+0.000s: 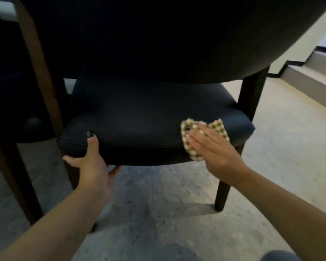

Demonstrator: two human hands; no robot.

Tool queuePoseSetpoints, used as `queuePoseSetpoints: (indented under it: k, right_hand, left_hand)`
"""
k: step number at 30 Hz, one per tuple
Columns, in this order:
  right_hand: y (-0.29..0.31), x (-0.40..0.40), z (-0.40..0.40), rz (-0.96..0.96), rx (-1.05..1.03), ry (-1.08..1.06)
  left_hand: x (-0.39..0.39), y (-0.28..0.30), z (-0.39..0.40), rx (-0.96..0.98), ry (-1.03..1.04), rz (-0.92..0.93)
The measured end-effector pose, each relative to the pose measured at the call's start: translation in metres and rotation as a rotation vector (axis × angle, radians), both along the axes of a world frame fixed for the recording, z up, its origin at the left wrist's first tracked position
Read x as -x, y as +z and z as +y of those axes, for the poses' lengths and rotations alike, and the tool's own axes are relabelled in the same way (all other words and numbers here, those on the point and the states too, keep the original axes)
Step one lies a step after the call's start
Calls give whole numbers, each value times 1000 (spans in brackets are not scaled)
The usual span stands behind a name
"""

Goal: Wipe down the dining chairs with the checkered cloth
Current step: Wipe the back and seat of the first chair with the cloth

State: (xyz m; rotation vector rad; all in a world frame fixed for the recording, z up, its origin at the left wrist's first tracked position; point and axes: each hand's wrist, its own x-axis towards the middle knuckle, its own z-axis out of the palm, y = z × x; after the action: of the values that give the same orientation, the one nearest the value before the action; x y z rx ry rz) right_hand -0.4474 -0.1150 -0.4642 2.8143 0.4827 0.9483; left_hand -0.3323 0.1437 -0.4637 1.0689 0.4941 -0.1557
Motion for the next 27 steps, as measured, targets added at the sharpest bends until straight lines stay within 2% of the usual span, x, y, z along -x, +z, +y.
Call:
queuePoseSetpoints:
  k: [4,6,9,11,15,17,20,22,24,27]
  right_hand:
    - [-5,25,-43,-49,-123,-237]
    - [-7,32,-54,-126,-365,-406]
    - [-9,24,-48,-207,-954,-717]
    - [-8,7,-34,-222,-1251,-850]
    - [-4,-17,-8,-359,-1572,-951]
    - [-2,-21,23,-355,-1708,-998]
    - [-9,-19,111,-234,-1845,-836]
    - [-10,-11,177,-134,-1784,-663]
    - [0,-6,224,-206,-1610,-382]
    - [18,-29,241,-242,-1130,95]
  left_hand:
    - [-3,-5,0,-24,-16,-27]
    - [-5,-9,2,-22,-39,-45]
    - [-6,-12,8,88,-160,-70]
    - [-6,-12,13,138,-260,-79]
    - [-7,-10,18,148,-298,-73]
    - [-6,-8,18,148,-269,-63]
    - [-2,-10,21,105,-200,-80]
    - [0,-20,28,49,-155,-112]
    - [-3,-31,44,2,-105,-109]
    - [-16,-45,74,-21,-25,-30]
